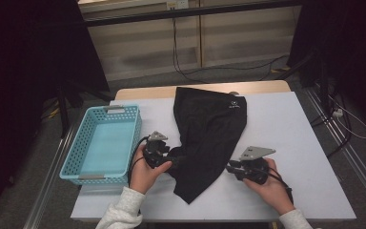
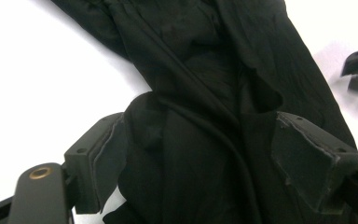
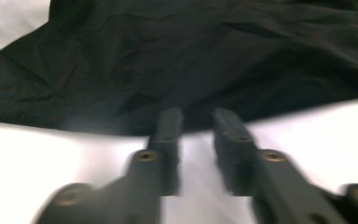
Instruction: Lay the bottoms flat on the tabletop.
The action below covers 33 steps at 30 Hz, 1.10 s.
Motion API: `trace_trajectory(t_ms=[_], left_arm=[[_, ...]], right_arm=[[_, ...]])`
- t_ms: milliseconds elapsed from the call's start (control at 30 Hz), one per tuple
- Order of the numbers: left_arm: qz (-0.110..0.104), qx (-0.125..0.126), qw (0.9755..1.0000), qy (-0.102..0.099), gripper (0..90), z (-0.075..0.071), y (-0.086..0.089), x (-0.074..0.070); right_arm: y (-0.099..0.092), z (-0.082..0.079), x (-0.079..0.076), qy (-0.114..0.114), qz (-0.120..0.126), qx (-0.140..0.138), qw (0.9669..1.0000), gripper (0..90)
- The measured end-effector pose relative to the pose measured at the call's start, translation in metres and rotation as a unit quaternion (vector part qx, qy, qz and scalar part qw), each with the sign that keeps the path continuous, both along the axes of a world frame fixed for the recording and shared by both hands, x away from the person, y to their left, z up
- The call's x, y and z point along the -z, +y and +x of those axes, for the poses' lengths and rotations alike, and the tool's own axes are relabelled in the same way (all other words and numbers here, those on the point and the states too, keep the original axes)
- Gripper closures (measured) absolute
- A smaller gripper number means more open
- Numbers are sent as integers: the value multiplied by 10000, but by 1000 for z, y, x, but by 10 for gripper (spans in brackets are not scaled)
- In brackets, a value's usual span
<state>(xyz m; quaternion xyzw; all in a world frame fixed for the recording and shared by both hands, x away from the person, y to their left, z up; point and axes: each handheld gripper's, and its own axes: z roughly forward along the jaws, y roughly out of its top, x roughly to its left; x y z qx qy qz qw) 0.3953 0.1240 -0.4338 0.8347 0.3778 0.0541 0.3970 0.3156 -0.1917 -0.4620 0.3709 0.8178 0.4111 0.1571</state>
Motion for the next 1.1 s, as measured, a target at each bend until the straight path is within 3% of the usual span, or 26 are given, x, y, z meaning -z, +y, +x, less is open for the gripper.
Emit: trace_trajectory(t_ms=[67, 200, 267, 333, 400, 567, 833, 933, 1100], left_arm=[[-14, -31, 10000, -26, 193, 0, 1, 0], [2, -63, 10000, -28, 192, -1, 3, 0], [17, -64, 10000, -25, 191, -1, 4, 0], [45, -75, 10000, -34, 189, -2, 3, 1], [40, -41, 10000, -5, 189, -3, 2, 2], [106, -35, 9999, -16, 188, -3, 2, 2], [85, -53, 9999, 2, 188, -2, 3, 2], [100, -65, 9999, -11, 189, -1, 2, 3], [122, -29, 9999, 1, 188, -2, -1, 3]], right_arm=[[14, 1, 1, -6, -59, -63, 10000, 604], [35, 3, 3, -46, -210, -297, 9993, 608], [42, 3, 5, -5, -335, -365, 9988, 707], [44, 4, 6, -18, -261, -342, 9991, 826], [42, 5, 7, -29, -306, -292, 9991, 900], [35, 4, 5, 50, -217, -247, 9994, 900], [-9, 0, 4, 153, -116, 133, 9997, 900], [-15, -3, 1, 6, 38, 141, 9999, 900], [10, -3, 2, -52, -76, -60, 9999, 633]])
